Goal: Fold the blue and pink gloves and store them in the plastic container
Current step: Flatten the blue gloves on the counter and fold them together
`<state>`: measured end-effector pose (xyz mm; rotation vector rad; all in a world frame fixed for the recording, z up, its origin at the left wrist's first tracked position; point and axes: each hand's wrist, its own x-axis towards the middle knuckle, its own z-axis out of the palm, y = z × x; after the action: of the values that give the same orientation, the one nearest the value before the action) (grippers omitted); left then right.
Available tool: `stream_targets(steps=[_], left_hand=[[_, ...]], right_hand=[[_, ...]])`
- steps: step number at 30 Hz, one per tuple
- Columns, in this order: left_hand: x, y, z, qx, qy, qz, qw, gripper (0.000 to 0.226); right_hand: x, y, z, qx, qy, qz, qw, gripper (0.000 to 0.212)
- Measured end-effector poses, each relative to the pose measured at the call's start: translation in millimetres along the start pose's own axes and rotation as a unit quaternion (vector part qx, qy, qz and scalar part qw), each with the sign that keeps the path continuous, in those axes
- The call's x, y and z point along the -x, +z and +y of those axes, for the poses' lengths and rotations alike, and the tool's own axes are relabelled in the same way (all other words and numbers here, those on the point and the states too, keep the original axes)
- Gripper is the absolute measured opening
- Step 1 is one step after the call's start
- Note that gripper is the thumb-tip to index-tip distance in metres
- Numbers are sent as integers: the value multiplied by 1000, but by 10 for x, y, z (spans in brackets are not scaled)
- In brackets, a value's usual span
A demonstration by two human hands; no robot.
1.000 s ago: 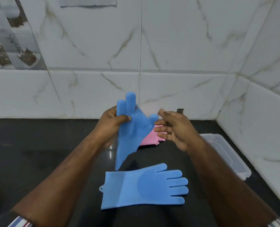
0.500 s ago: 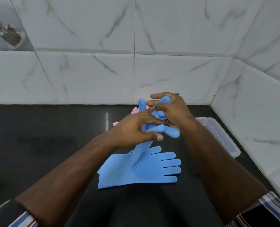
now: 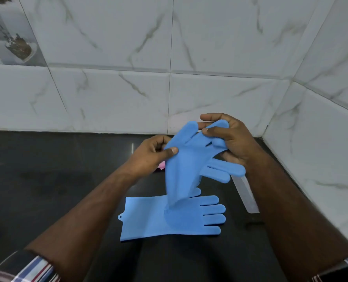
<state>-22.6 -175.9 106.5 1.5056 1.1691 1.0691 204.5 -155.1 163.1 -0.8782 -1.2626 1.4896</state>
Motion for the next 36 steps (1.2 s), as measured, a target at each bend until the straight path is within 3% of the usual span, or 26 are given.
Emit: stream_targets(steps=[3, 7, 9, 12, 19, 23, 30, 36], left_hand=[[-18, -56, 81, -13, -7, -28, 999, 10], [-95, 42, 124, -67, 21, -77, 995, 10], [-137, 85, 124, -105, 35, -99, 989, 12], [-176, 70, 137, -134, 39, -103, 985, 17], [-166, -148, 4, -217, -24, -162, 962, 19], [-54, -346, -218, -232, -106, -181, 950, 26], [117, -491, -522, -88, -177, -169, 966, 54], [220, -445, -670, 15, -241, -147, 959, 39]], right_hand=[[15, -171, -34, 119, -9, -13, 993, 32], [50, -201, 18, 365, 8, -98, 926, 64], [45, -144, 118, 412, 7, -132, 902, 54], [9, -155, 245, 481, -50, -93, 870, 10], [43, -313, 292, 424, -67, -35, 903, 11], [90, -467, 407, 440, -85, -3, 894, 6], [199, -635, 723, 457, -43, 29, 888, 8], [268, -609, 907, 466, 52, 9, 883, 11]])
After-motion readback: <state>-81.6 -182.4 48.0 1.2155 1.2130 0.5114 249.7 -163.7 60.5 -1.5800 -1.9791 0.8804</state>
